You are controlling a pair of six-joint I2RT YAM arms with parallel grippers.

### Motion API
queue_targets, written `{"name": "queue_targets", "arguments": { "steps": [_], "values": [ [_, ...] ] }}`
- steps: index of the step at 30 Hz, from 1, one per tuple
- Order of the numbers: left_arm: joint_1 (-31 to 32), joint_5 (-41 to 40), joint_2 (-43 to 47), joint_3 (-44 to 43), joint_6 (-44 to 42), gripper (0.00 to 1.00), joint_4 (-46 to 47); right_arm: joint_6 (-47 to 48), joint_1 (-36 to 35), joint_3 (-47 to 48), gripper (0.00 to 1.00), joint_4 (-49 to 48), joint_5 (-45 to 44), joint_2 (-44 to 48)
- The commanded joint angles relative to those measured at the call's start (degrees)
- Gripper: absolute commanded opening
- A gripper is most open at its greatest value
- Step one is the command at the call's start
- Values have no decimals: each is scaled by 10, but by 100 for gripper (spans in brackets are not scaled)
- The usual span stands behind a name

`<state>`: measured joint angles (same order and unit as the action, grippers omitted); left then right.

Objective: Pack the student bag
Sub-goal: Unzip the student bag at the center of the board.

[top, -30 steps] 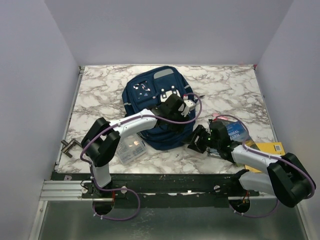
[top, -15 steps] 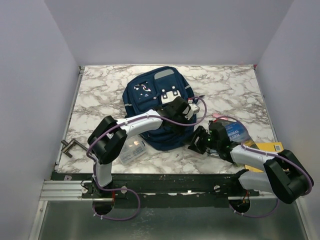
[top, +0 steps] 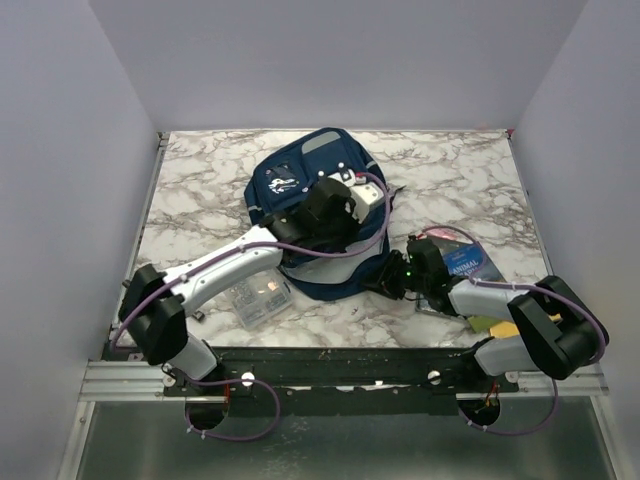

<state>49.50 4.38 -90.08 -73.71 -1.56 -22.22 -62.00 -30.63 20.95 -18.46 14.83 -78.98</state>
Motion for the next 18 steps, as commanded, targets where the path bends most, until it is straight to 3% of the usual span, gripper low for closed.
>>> {"name": "queue_targets", "arguments": {
  "steps": [1,7,13,18],
  "values": [
    [-25,-39,82,28,-16,0,52,48,1,22,36,53,-69,-19],
    [-46,1,59,11,34,0,42,120,1,82,44,157,-92,28],
    [-72,73,8,-20,105,0,21,162,8,131,78,292,-181,124],
    [-80,117,-11,-31,135,5,11,132,120,137,89,366,-202,189]
  ]
}}
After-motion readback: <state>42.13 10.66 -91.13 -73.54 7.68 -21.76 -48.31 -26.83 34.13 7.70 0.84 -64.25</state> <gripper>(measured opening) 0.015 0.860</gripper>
